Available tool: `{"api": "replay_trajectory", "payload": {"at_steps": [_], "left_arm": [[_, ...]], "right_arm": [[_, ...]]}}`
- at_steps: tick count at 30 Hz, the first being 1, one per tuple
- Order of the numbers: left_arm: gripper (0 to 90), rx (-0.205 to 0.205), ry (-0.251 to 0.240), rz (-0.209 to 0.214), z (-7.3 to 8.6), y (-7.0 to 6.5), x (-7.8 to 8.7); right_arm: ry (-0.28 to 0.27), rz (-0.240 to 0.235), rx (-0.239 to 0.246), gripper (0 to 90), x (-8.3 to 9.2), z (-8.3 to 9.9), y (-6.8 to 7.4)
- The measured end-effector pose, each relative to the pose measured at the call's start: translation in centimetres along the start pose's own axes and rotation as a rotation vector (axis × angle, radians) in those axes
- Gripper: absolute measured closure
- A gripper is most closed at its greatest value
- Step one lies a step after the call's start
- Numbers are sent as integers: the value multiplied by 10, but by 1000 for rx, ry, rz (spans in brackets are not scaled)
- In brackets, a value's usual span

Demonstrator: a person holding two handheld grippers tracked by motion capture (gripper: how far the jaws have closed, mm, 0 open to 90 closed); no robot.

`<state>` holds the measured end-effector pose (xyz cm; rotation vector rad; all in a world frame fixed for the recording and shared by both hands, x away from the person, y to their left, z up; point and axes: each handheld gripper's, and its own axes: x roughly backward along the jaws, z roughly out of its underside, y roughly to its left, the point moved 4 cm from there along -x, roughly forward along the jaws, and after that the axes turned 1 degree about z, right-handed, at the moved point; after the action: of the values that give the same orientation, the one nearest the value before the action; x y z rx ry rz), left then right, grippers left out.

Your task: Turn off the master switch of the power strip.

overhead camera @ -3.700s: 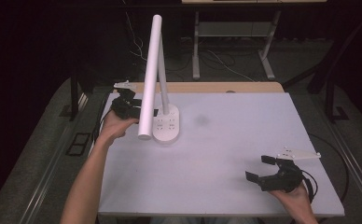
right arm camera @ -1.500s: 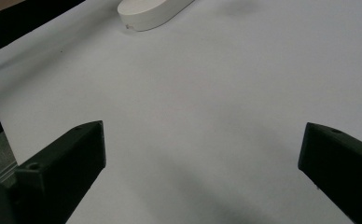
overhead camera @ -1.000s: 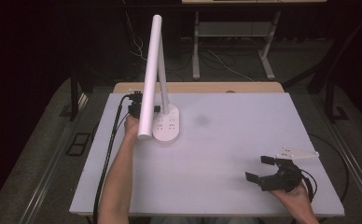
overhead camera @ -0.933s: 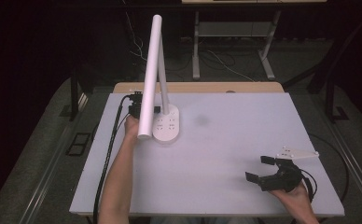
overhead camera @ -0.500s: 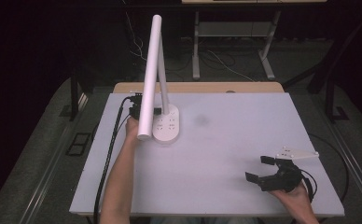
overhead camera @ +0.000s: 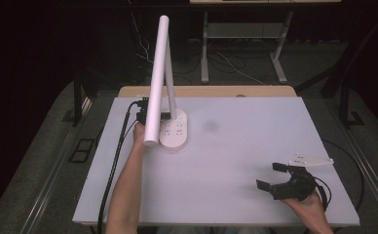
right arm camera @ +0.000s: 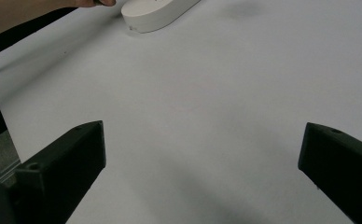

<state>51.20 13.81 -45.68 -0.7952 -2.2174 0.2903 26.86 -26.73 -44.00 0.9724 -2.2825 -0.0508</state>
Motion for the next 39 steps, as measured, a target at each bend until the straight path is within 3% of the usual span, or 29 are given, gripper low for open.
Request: {"api": "replay_trajectory", "payload": {"at_steps": [10,13,17,22,25,30,39], "left_arm": [[898,17,-4,-30,-1,5,4],[900,36,-11,8,3,6,2],[900,111,-63,60,7,11,0],[900,104,-60,42,6,10,0],[900,83,-46,-3,5,11,5],[900,56,-20,-35,4,12,11],[900,73,-39,-15,4,16,9]], "right_arm": [[-3,0,0,0,0,0,0],[-6,0,2,0,0,0,0],[1,1,3,0,0,0,0],[1,0,5,0,0,0,0],[-2,0,8,0,1,0,0],[-4,1,4,0,0,0,0],[7,3,11,0,-2,0,1]]}}
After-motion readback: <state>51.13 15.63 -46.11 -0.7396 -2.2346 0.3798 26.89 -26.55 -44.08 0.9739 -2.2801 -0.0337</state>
